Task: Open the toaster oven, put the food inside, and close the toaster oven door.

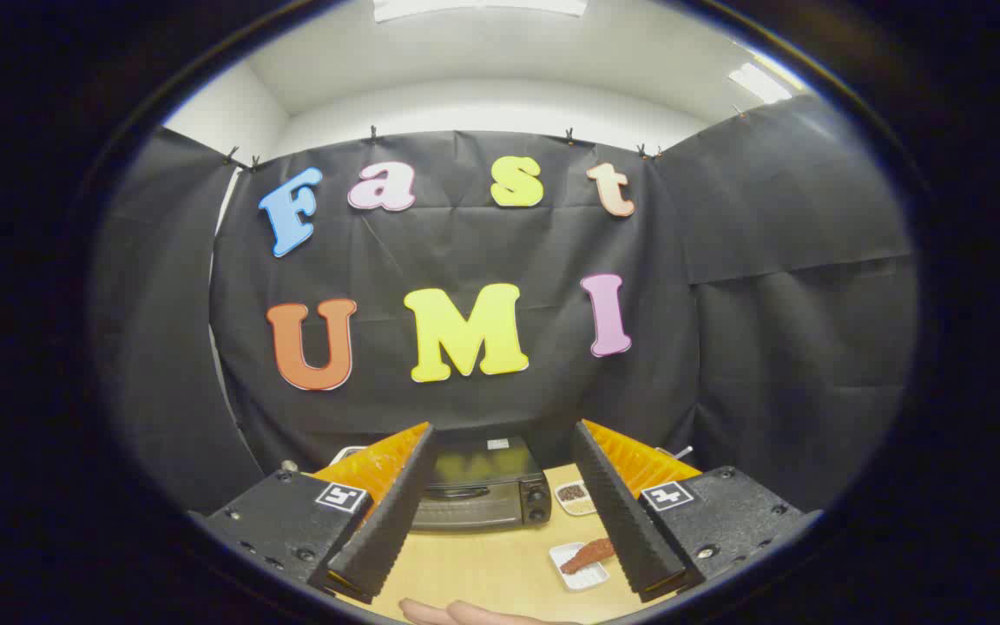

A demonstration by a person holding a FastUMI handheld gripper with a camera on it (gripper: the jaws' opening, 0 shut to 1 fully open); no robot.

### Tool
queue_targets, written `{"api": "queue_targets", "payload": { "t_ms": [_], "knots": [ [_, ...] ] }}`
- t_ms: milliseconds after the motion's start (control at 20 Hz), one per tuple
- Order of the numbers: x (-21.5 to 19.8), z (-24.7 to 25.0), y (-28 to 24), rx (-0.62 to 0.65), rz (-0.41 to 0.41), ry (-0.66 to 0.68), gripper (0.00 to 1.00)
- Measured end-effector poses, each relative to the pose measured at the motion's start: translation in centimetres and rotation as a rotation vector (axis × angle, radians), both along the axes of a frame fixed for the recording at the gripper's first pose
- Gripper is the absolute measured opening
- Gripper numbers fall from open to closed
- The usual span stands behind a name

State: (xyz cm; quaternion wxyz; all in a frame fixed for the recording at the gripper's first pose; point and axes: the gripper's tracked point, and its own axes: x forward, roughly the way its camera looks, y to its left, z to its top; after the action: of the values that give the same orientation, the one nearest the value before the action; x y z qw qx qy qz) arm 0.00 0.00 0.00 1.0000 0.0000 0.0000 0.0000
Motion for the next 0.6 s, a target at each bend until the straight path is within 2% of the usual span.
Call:
{"api": "queue_targets", "payload": {
  "t_ms": [600],
  "knots": [
    [-0.28,0.19,-0.27,-0.025,0.014,-0.015,1.00]
  ]
}}
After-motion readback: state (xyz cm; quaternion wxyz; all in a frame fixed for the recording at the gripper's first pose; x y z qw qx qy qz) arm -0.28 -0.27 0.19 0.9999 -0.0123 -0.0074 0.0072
